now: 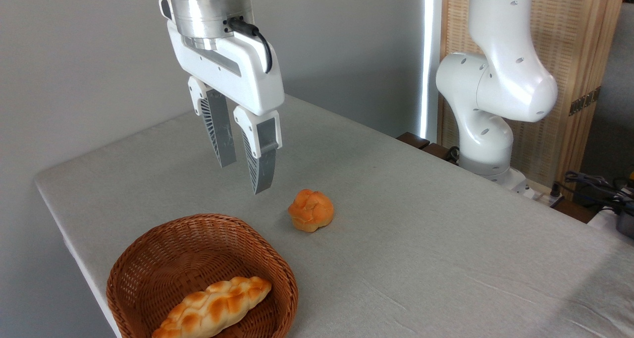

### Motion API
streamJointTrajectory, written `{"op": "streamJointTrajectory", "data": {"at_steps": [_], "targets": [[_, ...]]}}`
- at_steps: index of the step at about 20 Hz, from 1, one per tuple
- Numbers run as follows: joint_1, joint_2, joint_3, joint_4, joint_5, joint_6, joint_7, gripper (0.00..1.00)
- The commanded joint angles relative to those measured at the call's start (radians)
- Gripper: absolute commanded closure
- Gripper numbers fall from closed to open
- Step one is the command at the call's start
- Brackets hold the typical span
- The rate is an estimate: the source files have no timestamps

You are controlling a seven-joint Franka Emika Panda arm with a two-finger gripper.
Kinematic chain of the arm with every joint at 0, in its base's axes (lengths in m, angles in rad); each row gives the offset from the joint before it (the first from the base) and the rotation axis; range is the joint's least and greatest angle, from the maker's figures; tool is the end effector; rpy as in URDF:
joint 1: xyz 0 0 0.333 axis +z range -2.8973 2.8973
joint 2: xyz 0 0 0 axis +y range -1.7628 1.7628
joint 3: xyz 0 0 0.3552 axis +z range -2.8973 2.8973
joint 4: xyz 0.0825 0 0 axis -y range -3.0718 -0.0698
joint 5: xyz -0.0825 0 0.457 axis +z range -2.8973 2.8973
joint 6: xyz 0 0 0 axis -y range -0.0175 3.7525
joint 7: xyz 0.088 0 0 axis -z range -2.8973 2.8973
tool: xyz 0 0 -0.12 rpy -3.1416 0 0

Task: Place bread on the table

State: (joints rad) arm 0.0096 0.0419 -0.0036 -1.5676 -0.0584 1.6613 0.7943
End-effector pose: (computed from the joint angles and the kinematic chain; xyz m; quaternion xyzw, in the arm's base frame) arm 0.6513 -0.0026 0.6341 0.9233 -0.3820 0.0352 0.0168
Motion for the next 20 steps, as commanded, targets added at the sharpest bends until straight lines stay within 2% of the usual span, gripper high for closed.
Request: {"op": "streamJointTrajectory", "data": {"at_steps": [1, 14, 17, 20], "targets": [[0.007, -0.016, 0.008, -0.003, -0.001, -0.017, -0.006, 0.0], [0.007, -0.011, 0.01, -0.005, -0.001, -0.006, -0.006, 0.0], [0.007, -0.01, 0.01, -0.029, 0.002, 0.082, -0.007, 0.0], [0.009, 0.015, 0.03, -0.062, 0.003, 0.224, -0.017, 0.0]]}}
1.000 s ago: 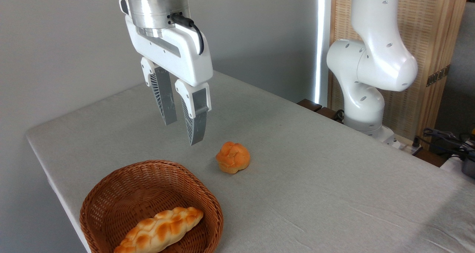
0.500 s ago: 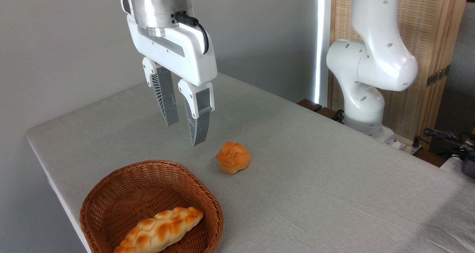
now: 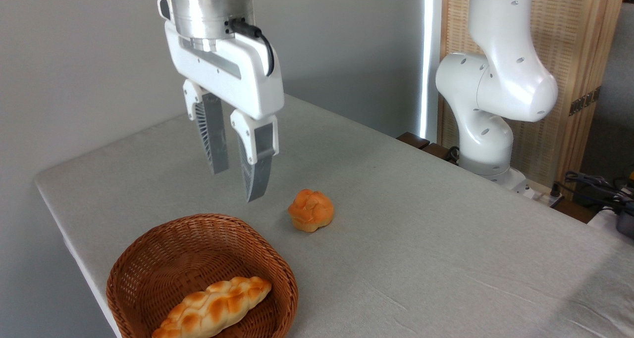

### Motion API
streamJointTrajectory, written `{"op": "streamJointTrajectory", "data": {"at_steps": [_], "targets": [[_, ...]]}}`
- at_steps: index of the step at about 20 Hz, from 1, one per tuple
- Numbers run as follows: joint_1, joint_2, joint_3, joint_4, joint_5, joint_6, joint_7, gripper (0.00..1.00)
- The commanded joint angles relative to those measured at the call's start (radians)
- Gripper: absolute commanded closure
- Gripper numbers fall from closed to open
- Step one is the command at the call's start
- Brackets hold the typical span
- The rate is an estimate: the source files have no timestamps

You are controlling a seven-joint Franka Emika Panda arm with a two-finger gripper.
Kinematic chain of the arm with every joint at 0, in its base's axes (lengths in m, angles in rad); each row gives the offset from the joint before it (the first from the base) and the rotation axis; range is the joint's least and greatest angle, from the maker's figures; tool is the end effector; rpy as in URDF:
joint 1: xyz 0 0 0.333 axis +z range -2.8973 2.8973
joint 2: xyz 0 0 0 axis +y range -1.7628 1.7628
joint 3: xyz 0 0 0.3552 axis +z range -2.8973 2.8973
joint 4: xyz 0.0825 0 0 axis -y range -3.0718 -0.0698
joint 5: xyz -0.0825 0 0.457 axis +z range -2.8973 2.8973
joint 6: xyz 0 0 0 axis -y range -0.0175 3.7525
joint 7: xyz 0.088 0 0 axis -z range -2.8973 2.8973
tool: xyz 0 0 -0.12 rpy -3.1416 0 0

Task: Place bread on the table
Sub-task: 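Lower the open gripper into the basket around the braided bread loaf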

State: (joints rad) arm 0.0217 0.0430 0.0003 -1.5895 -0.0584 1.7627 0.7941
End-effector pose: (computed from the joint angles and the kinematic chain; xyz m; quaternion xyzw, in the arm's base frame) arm 0.6617 0.0087 0.6311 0.9254 -0.3722 0.0712 0.0008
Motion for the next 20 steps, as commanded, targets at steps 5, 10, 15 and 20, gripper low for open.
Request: {"op": "streamJointTrajectory", "data": {"at_steps": [5, 10, 15, 20], "targets": [[-0.003, 0.087, 0.029, -0.04, 0.012, 0.27, -0.013, 0.0], [-0.017, 0.181, 0.017, -0.046, 0.178, 0.339, -0.016, 0.0], [-0.017, 0.212, -0.014, -0.095, 0.189, 0.337, -0.146, 0.0], [-0.017, 0.225, -0.031, -0.136, 0.189, 0.336, -0.337, 0.0]]}}
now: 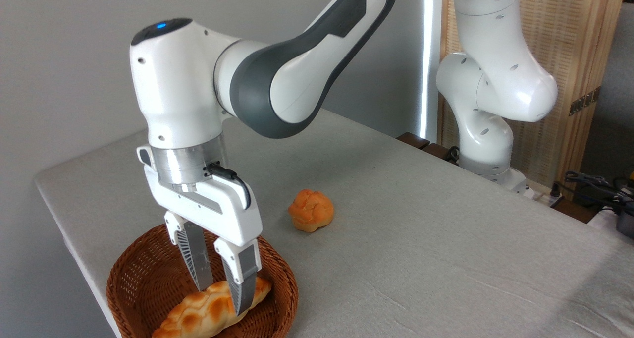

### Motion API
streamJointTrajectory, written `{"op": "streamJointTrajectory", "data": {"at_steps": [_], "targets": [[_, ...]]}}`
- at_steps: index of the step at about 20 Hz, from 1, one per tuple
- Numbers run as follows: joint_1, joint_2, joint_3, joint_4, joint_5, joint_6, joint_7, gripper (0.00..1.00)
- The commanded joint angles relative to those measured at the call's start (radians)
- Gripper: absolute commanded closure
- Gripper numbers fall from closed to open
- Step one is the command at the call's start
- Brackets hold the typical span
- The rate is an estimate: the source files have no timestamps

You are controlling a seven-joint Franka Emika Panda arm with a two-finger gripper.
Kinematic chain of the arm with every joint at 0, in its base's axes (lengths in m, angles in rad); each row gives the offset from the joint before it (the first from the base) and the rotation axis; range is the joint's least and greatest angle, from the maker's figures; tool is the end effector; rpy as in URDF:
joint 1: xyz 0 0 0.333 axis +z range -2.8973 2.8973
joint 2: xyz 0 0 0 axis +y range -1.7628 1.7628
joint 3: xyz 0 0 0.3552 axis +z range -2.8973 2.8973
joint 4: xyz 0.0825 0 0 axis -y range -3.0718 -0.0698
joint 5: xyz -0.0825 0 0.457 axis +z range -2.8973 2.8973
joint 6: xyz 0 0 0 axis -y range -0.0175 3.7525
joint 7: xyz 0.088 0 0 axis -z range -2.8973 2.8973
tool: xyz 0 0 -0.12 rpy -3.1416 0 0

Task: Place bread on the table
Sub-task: 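Lower the open gripper into the basket around the braided bread loaf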

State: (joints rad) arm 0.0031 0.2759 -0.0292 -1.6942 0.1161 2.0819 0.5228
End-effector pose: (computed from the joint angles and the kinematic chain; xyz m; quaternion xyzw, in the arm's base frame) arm 0.7302 -0.0103 0.4416 -0.9530 0.2940 -0.0423 0.0604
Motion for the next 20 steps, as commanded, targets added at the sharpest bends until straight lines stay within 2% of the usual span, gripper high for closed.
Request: {"op": "streamJointTrajectory", "data": {"at_steps": [1, 3, 6, 9, 10, 11, 12, 15, 16, 20], "targets": [[0.003, -0.001, -0.001, -0.032, 0.013, 0.018, -0.07, 0.0], [0.003, 0.009, -0.003, -0.03, -0.025, 0.023, -0.111, 0.0], [0.009, 0.006, -0.003, -0.027, -0.096, 0.03, -0.113, 0.0], [0.009, 0.026, -0.003, -0.028, -0.105, 0.05, -0.113, 0.0], [0.009, 0.034, -0.005, -0.028, -0.111, 0.063, -0.107, 0.15], [0.009, 0.037, -0.005, -0.028, -0.119, 0.064, -0.103, 0.41], [0.009, 0.039, -0.005, -0.027, -0.127, 0.064, -0.095, 0.59], [0.011, 0.037, -0.005, -0.025, -0.127, 0.063, -0.057, 0.92], [0.011, 0.037, -0.005, -0.025, -0.127, 0.063, -0.049, 0.96], [0.011, 0.037, -0.005, -0.025, -0.125, 0.063, -0.047, 0.97]]}}
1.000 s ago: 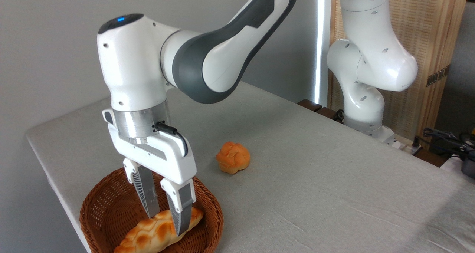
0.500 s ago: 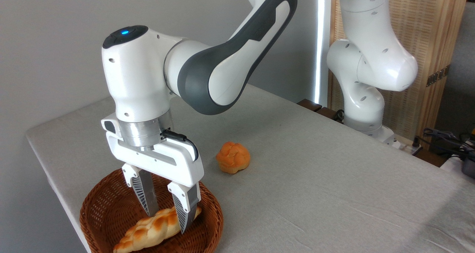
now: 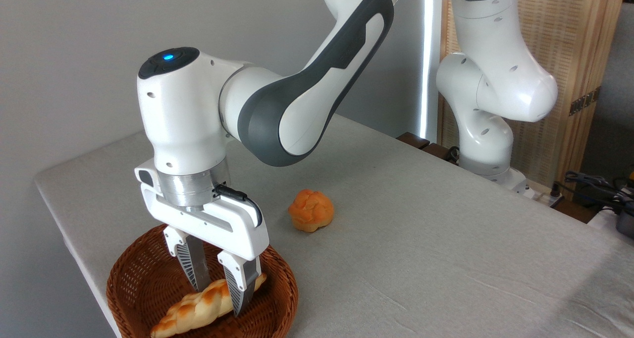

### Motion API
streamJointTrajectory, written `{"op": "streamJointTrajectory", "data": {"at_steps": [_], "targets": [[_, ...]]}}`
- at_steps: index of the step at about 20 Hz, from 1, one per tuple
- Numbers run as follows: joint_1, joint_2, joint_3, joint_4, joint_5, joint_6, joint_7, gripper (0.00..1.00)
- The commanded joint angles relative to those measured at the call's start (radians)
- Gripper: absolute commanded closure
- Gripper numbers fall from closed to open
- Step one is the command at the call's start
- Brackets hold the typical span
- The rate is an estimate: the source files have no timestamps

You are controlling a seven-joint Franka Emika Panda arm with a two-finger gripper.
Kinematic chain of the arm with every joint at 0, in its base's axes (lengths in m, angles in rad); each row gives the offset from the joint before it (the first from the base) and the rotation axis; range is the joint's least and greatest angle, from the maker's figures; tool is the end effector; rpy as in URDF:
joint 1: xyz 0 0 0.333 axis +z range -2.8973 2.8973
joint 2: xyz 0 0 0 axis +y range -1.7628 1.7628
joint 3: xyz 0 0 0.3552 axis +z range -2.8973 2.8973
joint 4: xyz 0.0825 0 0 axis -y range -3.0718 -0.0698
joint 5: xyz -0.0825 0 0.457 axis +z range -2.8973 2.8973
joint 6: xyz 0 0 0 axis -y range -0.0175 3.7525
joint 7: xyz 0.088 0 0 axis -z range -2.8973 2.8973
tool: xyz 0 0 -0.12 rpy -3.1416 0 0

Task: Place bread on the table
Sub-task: 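Lower the open gripper into the basket around the braided bread loaf, then close the gripper on the braided bread loaf, then lift the braided loaf out of the basket and carry it beside the bun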

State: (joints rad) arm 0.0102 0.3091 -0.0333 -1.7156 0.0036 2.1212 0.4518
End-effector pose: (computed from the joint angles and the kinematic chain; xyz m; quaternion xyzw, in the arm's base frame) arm 0.7325 -0.0148 0.4092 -0.9708 0.2348 -0.0479 0.0069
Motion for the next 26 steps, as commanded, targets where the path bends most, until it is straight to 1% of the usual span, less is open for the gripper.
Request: {"op": "streamJointTrajectory", "data": {"at_steps": [1, 9, 12, 15, 16, 17, 19, 22, 23, 24, 26], "targets": [[0.004, 0.004, 0.0, -0.002, -0.013, 0.023, 0.024, 0.97], [0.004, 0.002, 0.0, 0.001, -0.013, 0.023, 0.024, 0.97], [0.004, -0.001, 0.001, 0.004, -0.013, 0.019, 0.039, 0.97], [0.007, -0.039, 0.009, 0.028, -0.019, -0.007, 0.062, 0.97], [0.008, -0.062, 0.013, 0.031, -0.031, -0.032, 0.082, 0.96], [0.01, -0.091, 0.016, 0.031, -0.048, -0.061, 0.114, 0.96], [0.01, -0.154, 0.024, 0.027, -0.051, -0.142, 0.197, 0.96], [0.01, -0.243, 0.076, 0.01, -0.05, -0.314, 0.391, 0.92], [0.008, -0.28, 0.091, -0.017, -0.047, -0.349, 0.45, 0.87], [0.008, -0.319, 0.108, -0.065, -0.045, -0.363, 0.494, 0.84], [0.007, -0.399, 0.116, -0.186, -0.036, -0.348, 0.566, 0.81]]}}
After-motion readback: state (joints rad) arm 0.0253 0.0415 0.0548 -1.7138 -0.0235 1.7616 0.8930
